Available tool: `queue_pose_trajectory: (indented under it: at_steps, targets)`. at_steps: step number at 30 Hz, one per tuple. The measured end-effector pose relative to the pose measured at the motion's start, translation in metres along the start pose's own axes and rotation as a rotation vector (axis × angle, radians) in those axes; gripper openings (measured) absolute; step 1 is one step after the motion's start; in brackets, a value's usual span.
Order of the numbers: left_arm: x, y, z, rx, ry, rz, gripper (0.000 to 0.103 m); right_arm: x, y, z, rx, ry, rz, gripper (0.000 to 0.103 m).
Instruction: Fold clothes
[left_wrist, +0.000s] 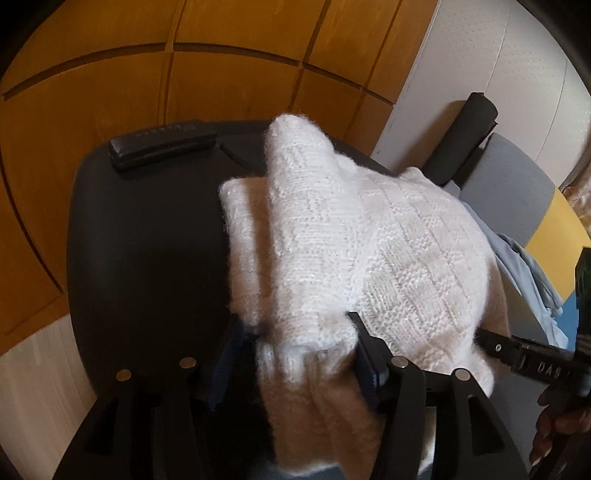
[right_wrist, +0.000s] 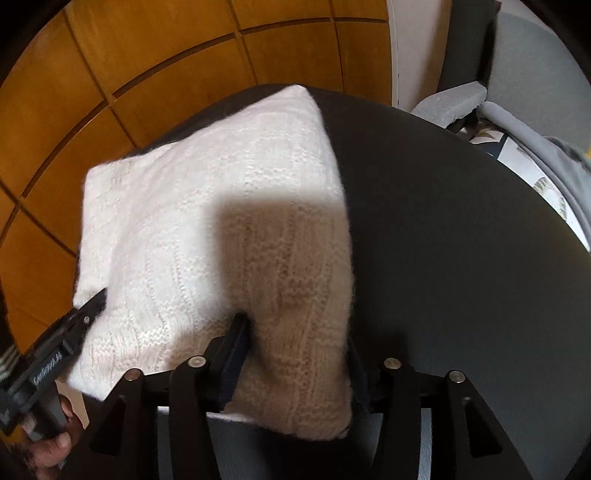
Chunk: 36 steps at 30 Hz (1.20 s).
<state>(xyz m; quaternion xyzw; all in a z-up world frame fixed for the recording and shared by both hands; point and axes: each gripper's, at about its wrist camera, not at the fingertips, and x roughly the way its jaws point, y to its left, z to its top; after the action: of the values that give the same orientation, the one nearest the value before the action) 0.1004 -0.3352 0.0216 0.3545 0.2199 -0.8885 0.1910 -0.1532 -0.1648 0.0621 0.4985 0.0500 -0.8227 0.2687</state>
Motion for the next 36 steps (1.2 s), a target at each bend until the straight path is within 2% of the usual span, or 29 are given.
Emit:
queue_pose_trajectory:
  at_steps: [2, 5, 7, 10, 13, 16, 18, 21, 23, 26, 27, 30, 31, 32, 33, 34, 36]
  targets:
    - [0.000, 0.004, 0.001, -0.005, 0.002, -0.008, 0.069, 0.002, -0.003, 0.005, 0.036, 0.010, -0.018, 0.068]
    - [-0.005, 0.013, 0.000, -0.048, 0.031, -0.068, 0.070, -0.004, -0.009, 0.005, 0.080, 0.001, -0.034, 0.080]
    - [-0.015, 0.020, -0.005, -0.099, 0.059, -0.086, 0.070, -0.024, -0.015, -0.010, 0.101, -0.045, -0.043, 0.087]
    - [-0.039, 0.023, -0.022, -0.164, 0.085, -0.048, 0.070, -0.051, -0.015, -0.042, 0.103, -0.087, -0.045, 0.095]
    - [-0.067, 0.019, -0.046, -0.175, 0.072, -0.007, 0.069, -0.070, 0.007, -0.081, 0.058, -0.121, -0.050, 0.096]
    - [-0.087, 0.007, -0.071, -0.126, 0.067, 0.016, 0.069, -0.086, 0.027, -0.110, -0.020, -0.173, -0.071, 0.103]
    - [-0.099, 0.000, -0.087, -0.090, 0.064, 0.030, 0.069, -0.096, 0.036, -0.124, -0.067, -0.211, -0.075, 0.103]
    - [-0.109, -0.007, -0.103, -0.041, 0.074, -0.003, 0.068, -0.107, 0.044, -0.144, -0.114, -0.245, -0.057, 0.102]
    - [-0.112, -0.014, -0.104, -0.010, 0.071, -0.032, 0.068, -0.111, 0.051, -0.157, -0.122, -0.241, -0.032, 0.102]
    - [-0.119, -0.021, -0.093, 0.000, 0.007, -0.076, 0.069, -0.117, 0.048, -0.165, -0.101, -0.240, -0.040, 0.102]
    - [-0.107, -0.025, -0.078, -0.006, -0.002, -0.073, 0.069, -0.118, 0.046, -0.165, -0.094, -0.243, -0.048, 0.102]
    - [-0.090, -0.022, -0.067, -0.038, 0.040, -0.088, 0.068, -0.115, 0.043, -0.168, -0.045, -0.231, -0.046, 0.102]
    - [-0.082, -0.018, -0.066, -0.068, 0.066, -0.125, 0.061, -0.109, 0.039, -0.166, -0.028, -0.222, -0.046, 0.101]
    - [-0.080, -0.012, -0.067, -0.083, 0.069, -0.175, 0.034, -0.104, 0.036, -0.168, -0.013, -0.213, -0.044, 0.100]
    - [-0.082, -0.008, -0.070, -0.076, 0.071, -0.178, 0.018, -0.100, 0.034, -0.169, 0.002, -0.203, -0.042, 0.100]
    - [-0.086, -0.010, -0.071, -0.048, 0.065, -0.168, 0.014, -0.096, 0.031, -0.171, 0.016, -0.194, -0.040, 0.099]
    - [-0.095, -0.015, -0.075, 0.018, 0.048, -0.147, 0.011, -0.093, 0.029, -0.172, 0.027, -0.182, -0.036, 0.097]
